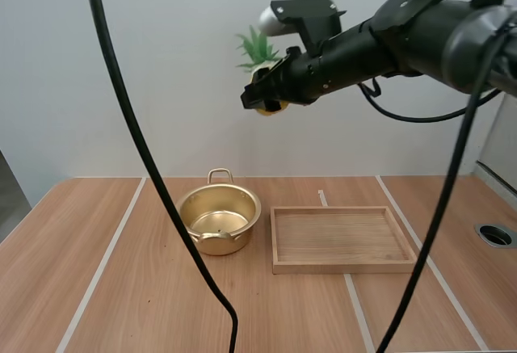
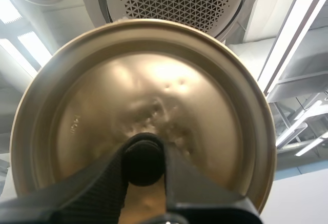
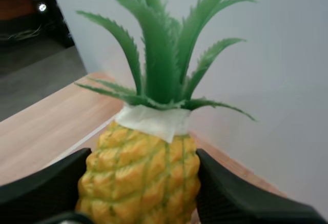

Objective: Open the pot, put the pineapple inside, and close it

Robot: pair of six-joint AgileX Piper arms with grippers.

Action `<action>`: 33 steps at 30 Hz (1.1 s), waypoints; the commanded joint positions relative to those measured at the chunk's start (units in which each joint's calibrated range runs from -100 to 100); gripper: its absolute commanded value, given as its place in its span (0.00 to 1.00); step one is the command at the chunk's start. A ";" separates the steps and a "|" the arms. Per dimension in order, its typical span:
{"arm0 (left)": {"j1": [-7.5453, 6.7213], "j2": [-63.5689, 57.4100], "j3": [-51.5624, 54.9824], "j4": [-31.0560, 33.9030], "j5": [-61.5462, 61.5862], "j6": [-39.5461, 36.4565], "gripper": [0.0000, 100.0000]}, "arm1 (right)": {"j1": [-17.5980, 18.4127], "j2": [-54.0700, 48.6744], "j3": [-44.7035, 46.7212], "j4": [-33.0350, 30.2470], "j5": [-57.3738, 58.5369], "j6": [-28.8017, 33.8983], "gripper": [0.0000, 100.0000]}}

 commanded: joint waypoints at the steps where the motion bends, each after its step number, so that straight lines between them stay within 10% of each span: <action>1: -0.06 0.18 0.14 0.04 1.32 0.15 0.00 | 1.11 5.53 -1.35 0.38 6.00 -1.60 0.00; 33: -0.06 0.18 0.14 0.17 5.52 0.26 0.00 | 6.37 36.52 -1.60 -4.76 0.14 -6.85 0.01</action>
